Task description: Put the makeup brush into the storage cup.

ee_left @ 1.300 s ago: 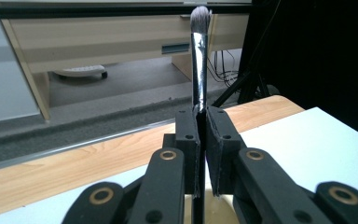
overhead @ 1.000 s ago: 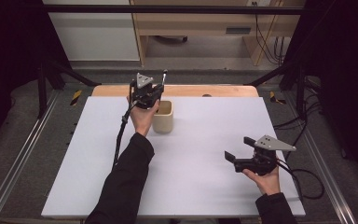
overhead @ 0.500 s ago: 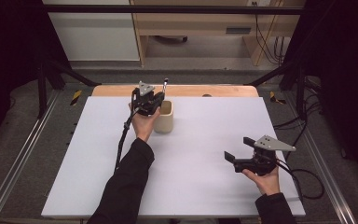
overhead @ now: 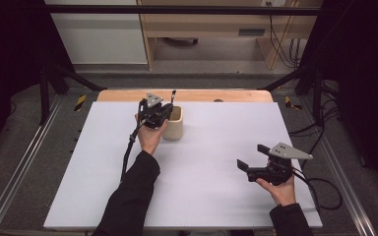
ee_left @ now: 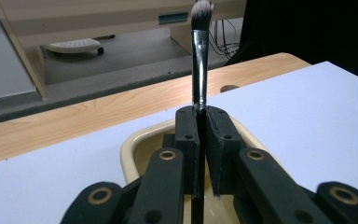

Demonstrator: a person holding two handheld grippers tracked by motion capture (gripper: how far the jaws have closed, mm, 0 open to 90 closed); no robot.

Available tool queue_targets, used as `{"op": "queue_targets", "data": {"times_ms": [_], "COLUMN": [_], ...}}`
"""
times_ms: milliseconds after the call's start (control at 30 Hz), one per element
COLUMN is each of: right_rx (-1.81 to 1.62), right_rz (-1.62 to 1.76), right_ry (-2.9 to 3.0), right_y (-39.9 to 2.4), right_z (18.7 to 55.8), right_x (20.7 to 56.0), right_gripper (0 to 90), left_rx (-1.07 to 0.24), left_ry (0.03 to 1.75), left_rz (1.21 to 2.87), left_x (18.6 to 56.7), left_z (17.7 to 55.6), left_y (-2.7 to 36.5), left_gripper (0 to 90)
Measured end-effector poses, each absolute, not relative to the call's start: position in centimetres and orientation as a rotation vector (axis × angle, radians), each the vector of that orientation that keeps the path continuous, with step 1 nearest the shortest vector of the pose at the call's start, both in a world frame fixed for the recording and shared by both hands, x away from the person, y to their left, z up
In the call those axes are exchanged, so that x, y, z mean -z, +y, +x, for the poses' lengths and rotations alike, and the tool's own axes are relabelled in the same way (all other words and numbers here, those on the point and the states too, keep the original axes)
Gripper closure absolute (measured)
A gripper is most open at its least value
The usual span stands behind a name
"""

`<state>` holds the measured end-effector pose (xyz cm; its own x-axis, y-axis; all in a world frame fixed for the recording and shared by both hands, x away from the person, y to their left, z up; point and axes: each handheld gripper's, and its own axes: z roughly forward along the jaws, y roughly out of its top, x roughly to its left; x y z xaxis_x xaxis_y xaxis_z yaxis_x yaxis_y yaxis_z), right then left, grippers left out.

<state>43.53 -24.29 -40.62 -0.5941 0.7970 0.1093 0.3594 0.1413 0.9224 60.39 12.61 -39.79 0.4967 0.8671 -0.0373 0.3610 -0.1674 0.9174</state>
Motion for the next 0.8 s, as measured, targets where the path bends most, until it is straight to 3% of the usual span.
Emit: {"op": "queue_targets", "data": {"times_ms": [300,800], "right_rx": [-1.451,-1.472], "right_rz": [1.111,1.106], "right_ry": [2.009,1.999], "right_y": [-24.3,-24.3], "right_z": [43.5,43.3], "right_x": [40.6,40.3], "right_gripper": [4.4,4.3], "left_rx": [-0.641,-0.606], "left_ry": [1.004,0.928], "left_rz": [1.764,1.753], "left_x": [39.3,37.2], "left_z": [59.4,55.3], "left_y": [12.7,14.4], "left_gripper": [80.6,62.3]}}
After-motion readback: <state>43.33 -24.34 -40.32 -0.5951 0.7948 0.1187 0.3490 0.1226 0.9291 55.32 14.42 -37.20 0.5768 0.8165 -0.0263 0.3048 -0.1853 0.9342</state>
